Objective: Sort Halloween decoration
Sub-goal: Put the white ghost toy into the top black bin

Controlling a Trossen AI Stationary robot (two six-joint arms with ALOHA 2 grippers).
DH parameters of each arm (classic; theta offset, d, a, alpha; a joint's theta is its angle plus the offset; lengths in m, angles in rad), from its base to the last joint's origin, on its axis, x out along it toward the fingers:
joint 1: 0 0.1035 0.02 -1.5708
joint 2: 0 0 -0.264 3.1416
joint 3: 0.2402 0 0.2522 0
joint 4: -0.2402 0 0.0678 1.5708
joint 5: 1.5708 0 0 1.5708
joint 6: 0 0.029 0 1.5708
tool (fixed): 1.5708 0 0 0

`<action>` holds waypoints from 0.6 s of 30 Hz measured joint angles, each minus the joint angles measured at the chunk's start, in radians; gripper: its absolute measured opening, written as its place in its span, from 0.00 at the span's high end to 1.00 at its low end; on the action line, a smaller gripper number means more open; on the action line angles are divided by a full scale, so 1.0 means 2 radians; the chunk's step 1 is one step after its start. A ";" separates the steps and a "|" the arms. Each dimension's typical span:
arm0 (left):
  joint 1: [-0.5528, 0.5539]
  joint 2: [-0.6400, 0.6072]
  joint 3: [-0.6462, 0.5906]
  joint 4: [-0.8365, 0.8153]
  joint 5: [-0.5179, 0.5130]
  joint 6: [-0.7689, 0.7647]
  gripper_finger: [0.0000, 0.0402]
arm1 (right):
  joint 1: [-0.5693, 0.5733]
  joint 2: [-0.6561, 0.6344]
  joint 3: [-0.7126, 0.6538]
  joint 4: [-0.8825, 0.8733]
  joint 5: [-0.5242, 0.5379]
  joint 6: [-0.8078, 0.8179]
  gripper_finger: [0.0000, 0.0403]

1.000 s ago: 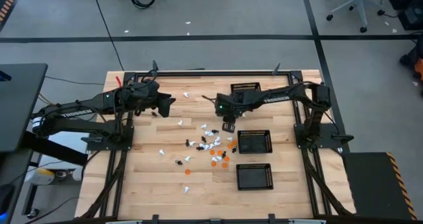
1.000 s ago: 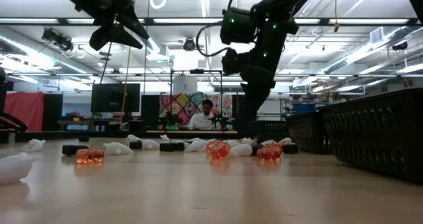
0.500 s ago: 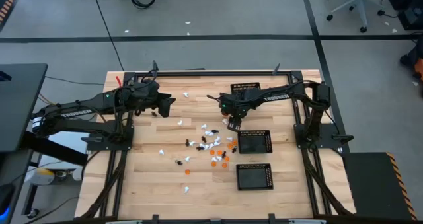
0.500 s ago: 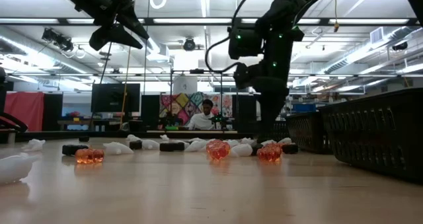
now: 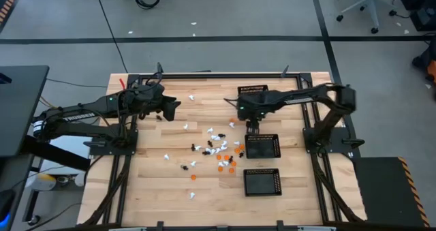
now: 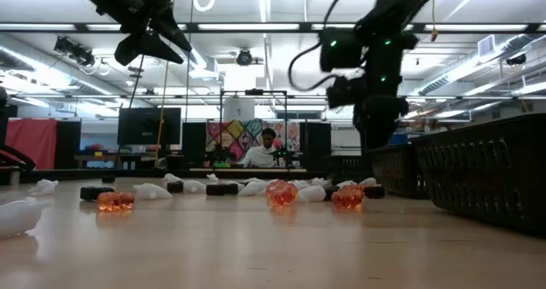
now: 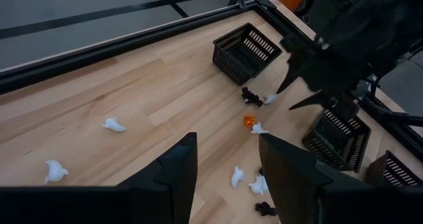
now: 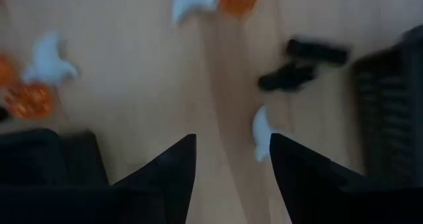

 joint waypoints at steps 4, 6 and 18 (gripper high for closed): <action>0.000 0.000 0.000 0.000 0.000 0.000 0.57 | 0.000 -0.065 -0.072 0.071 0.000 -0.002 0.51; 0.000 0.000 0.000 0.000 0.000 0.001 0.57 | 0.000 -0.085 -0.104 0.094 -0.006 -0.003 0.51; 0.000 0.000 0.000 0.001 0.000 0.001 0.57 | 0.000 -0.062 -0.152 0.194 0.017 -0.016 0.49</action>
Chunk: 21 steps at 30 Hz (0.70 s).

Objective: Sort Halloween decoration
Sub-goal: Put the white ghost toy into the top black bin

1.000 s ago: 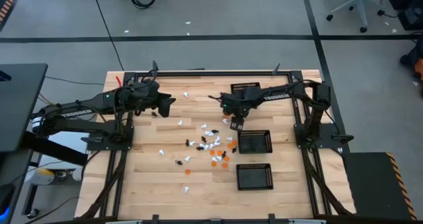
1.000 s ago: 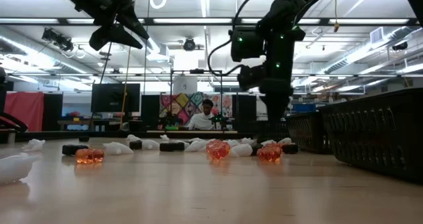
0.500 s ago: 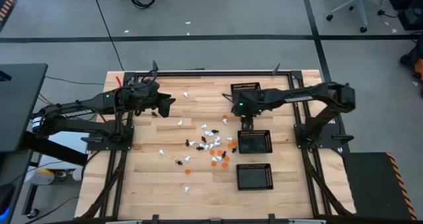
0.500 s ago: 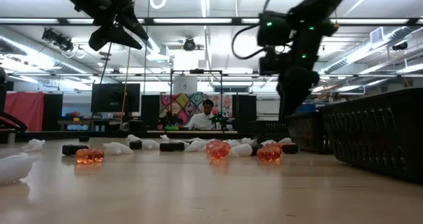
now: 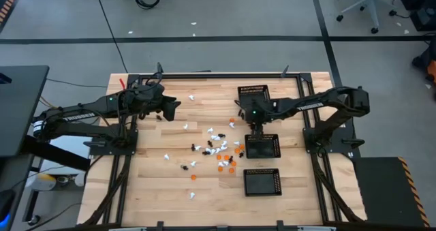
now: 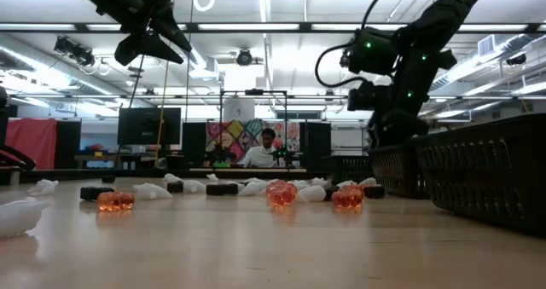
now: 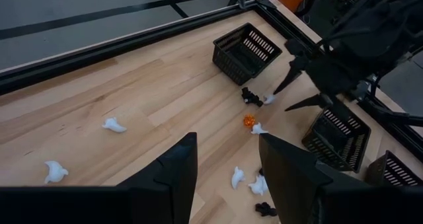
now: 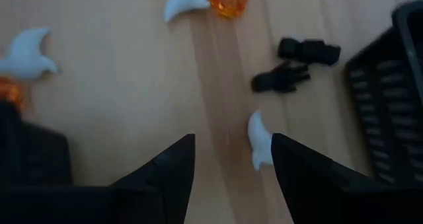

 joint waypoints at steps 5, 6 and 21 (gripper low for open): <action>0.000 0.000 0.000 0.000 0.000 0.000 0.57 | -0.003 0.029 0.002 0.019 0.009 -0.002 0.50; 0.000 0.000 0.000 0.000 0.000 -0.001 0.57 | -0.003 0.031 0.002 0.021 0.015 0.001 0.50; 0.000 0.000 0.000 0.000 0.000 -0.011 0.57 | -0.012 -0.008 0.000 -0.010 0.008 0.026 0.52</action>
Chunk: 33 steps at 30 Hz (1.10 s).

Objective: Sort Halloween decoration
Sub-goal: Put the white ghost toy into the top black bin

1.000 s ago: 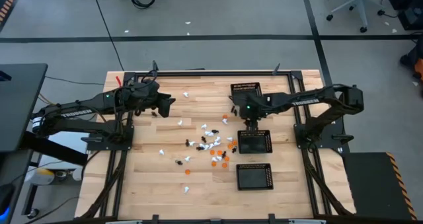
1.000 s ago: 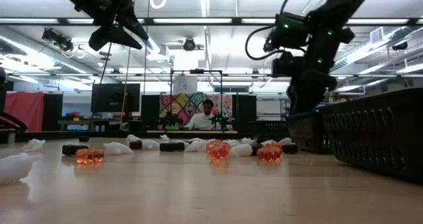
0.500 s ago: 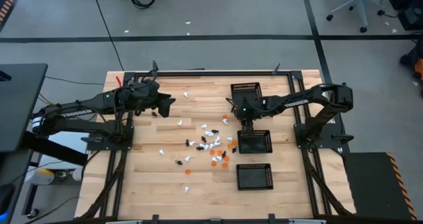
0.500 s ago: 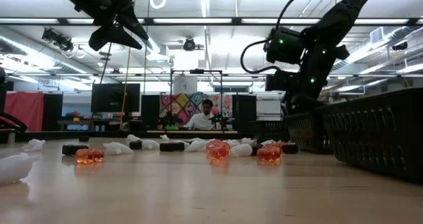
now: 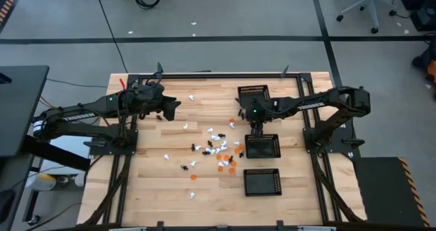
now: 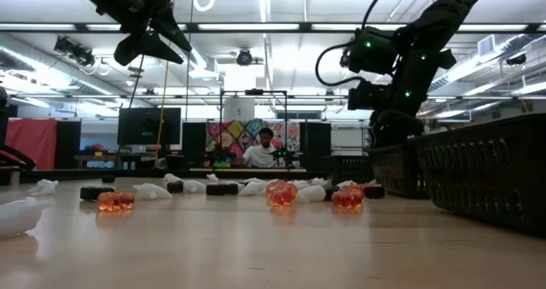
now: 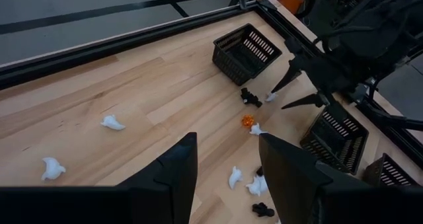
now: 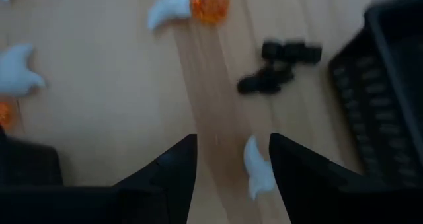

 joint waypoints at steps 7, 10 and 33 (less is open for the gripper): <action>0.000 0.000 0.000 0.000 0.000 0.000 0.57 | -0.035 0.001 0.000 -0.010 -0.027 -0.008 0.52; 0.000 0.000 0.000 0.000 0.000 0.000 0.57 | -0.049 0.011 0.000 -0.011 -0.054 -0.019 0.52; 0.000 0.000 0.000 0.000 0.000 0.000 0.57 | -0.055 0.051 0.002 -0.014 -0.070 -0.014 0.80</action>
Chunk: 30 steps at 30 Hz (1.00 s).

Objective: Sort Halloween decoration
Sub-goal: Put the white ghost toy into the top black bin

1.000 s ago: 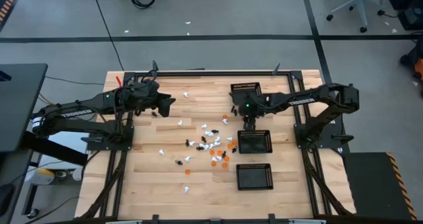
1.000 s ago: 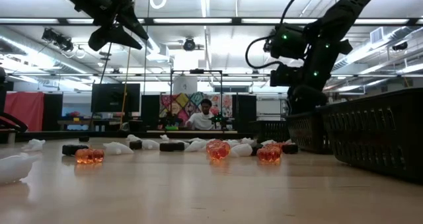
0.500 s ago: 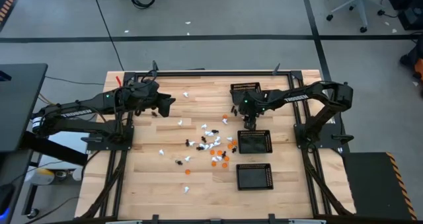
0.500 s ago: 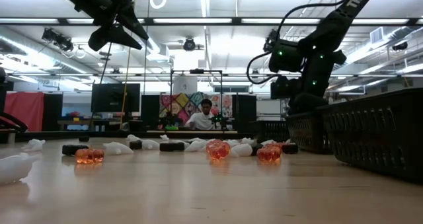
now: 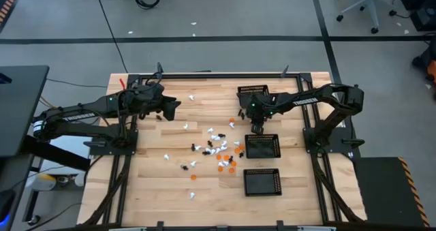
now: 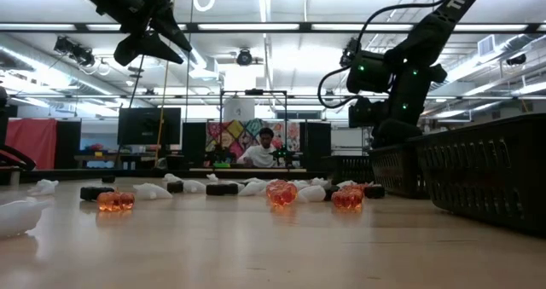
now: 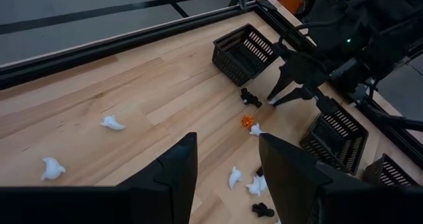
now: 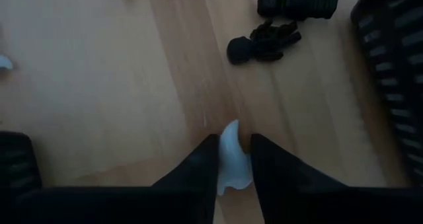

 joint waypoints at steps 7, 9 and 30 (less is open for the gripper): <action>0.000 0.000 0.000 0.000 0.000 0.000 0.57 | 0.000 0.001 0.004 -0.007 0.002 0.002 0.86; 0.000 0.000 0.000 0.000 0.000 0.000 0.57 | 0.000 0.001 0.011 -0.015 0.002 0.003 0.86; 0.000 0.000 0.000 0.000 0.000 -0.001 0.57 | 0.004 0.001 0.117 -0.175 -0.062 0.007 0.87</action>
